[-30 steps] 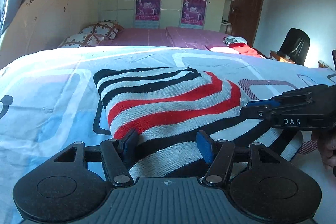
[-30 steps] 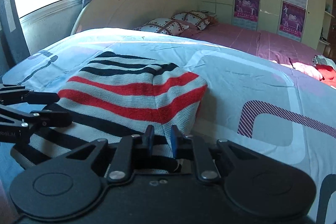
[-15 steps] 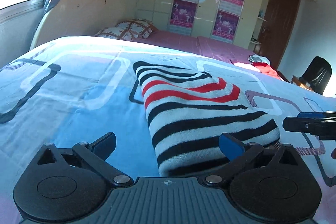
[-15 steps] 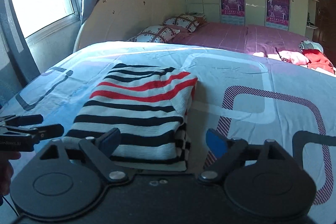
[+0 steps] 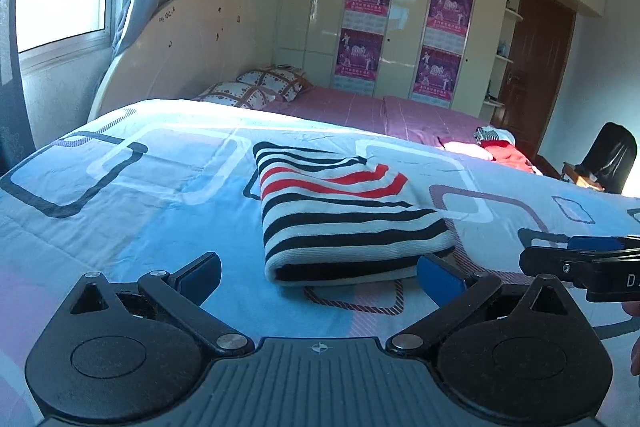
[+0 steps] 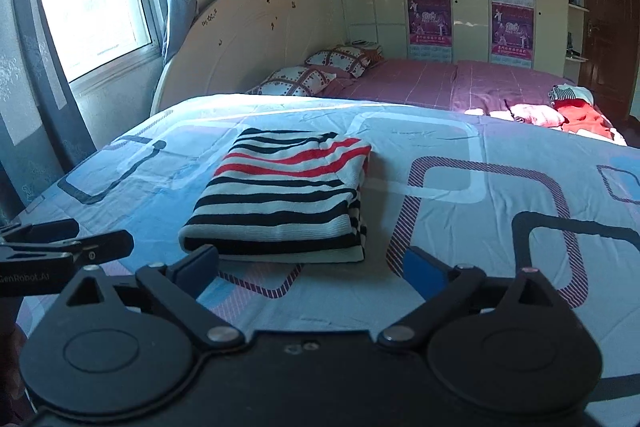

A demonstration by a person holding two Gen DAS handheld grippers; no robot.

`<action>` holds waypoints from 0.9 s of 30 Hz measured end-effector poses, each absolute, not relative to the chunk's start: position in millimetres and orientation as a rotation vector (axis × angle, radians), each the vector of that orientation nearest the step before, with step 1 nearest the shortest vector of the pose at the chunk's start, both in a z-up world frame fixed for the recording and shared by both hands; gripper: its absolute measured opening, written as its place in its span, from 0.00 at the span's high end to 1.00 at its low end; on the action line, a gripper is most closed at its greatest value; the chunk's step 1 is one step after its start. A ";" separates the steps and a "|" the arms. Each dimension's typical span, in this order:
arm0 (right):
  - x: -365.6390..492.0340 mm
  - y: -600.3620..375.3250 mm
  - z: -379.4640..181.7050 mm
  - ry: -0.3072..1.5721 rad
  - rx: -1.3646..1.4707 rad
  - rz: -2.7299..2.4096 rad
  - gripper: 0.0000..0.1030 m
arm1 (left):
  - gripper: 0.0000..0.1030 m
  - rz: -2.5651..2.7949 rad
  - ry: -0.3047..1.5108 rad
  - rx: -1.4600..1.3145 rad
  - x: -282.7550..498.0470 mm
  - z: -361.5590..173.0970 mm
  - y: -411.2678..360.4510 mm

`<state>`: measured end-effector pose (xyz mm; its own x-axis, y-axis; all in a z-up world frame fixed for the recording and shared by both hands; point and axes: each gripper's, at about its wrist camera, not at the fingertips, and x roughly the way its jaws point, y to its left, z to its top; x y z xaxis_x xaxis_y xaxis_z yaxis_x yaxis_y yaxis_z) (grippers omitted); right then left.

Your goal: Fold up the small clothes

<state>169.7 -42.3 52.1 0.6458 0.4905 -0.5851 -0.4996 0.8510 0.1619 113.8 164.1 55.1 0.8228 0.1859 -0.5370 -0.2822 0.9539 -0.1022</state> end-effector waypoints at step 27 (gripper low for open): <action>68.9 -129.9 96.6 0.505 -0.065 0.608 0.03 | 0.00 0.297 0.402 -0.127 -8.3 110.6 53.7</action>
<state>68.9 -129.9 96.6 0.7036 0.5309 -0.4722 -0.5619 0.8226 0.0876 -8.3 53.7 110.6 0.8779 0.2586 -0.4031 -0.3086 0.9491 -0.0633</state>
